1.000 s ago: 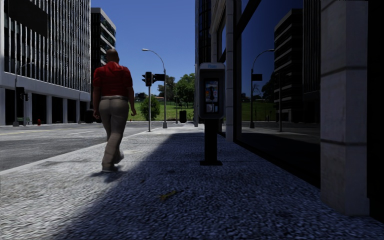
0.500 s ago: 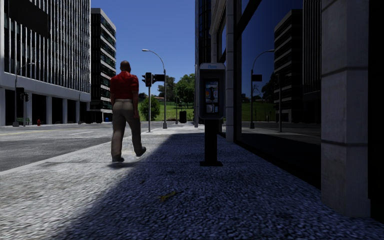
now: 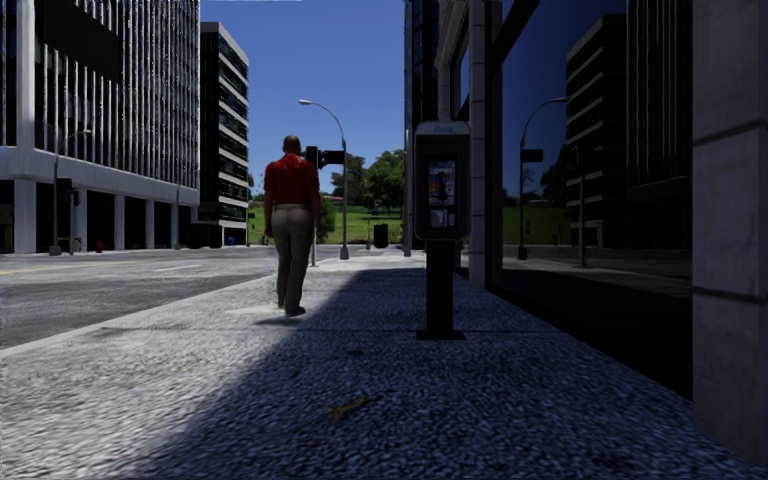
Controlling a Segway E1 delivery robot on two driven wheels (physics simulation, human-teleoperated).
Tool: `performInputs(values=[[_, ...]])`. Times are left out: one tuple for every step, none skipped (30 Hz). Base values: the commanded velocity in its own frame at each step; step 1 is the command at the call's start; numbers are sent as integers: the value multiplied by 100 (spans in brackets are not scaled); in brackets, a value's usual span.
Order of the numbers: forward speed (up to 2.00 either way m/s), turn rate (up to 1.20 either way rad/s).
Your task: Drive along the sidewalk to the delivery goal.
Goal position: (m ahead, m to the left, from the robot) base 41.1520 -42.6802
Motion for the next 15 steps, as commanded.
performInputs(values=[[131, 38], [131, 38], [130, 38], [129, 38], [128, 38], [126, 38], [126, 38], [125, 38], [124, 38], [124, 38], [124, 37], [124, 37], [124, 37], [122, 37], [118, 37]])
